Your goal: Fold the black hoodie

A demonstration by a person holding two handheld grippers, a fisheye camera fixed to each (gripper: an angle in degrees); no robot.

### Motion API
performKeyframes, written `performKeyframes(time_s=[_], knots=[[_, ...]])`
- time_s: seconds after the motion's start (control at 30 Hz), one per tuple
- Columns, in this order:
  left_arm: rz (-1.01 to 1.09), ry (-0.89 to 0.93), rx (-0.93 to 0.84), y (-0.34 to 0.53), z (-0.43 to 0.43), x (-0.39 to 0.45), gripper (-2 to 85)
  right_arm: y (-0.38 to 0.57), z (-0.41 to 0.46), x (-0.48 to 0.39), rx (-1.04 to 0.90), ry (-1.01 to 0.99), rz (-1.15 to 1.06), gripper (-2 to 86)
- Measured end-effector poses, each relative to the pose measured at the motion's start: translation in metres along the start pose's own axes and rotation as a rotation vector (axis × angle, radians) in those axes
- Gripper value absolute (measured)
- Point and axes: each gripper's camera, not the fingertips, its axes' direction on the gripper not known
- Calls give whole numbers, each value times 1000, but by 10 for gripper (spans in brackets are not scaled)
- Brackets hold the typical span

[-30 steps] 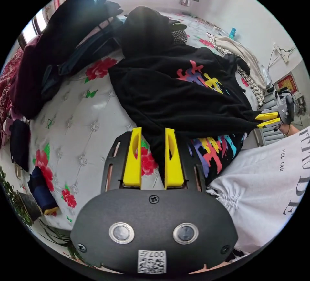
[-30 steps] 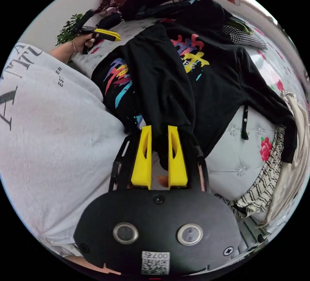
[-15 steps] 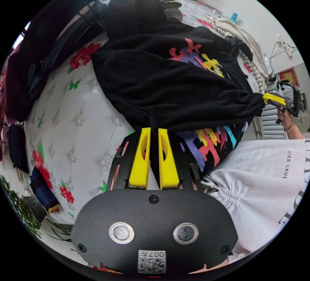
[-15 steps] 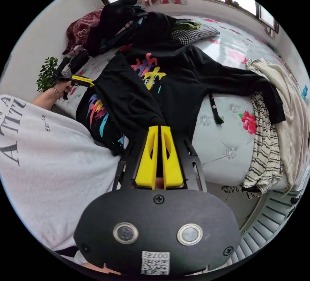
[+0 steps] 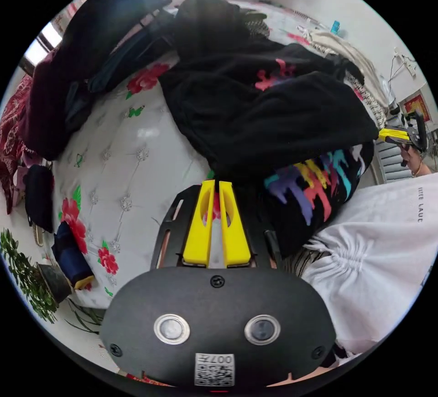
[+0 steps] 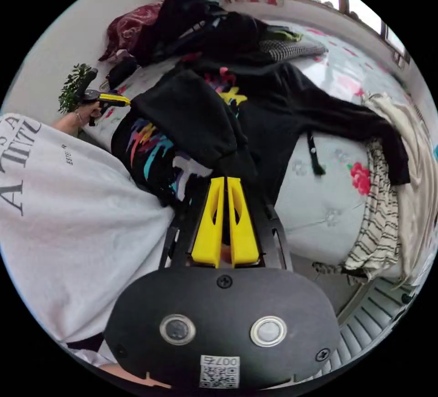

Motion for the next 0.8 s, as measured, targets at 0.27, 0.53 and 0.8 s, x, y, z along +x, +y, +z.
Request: performKeyframes(time_s=[0.27, 0.53, 0.8], knots=[[-78, 40, 109, 6, -40, -30, 54, 11, -18, 39, 112, -119, 75, 14], [19, 42, 131, -187, -23, -44, 117, -64, 23, 114, 71, -203, 65, 38], [-102, -99, 0, -236, 40, -34, 8, -66, 11, 144, 38, -382, 84, 1]])
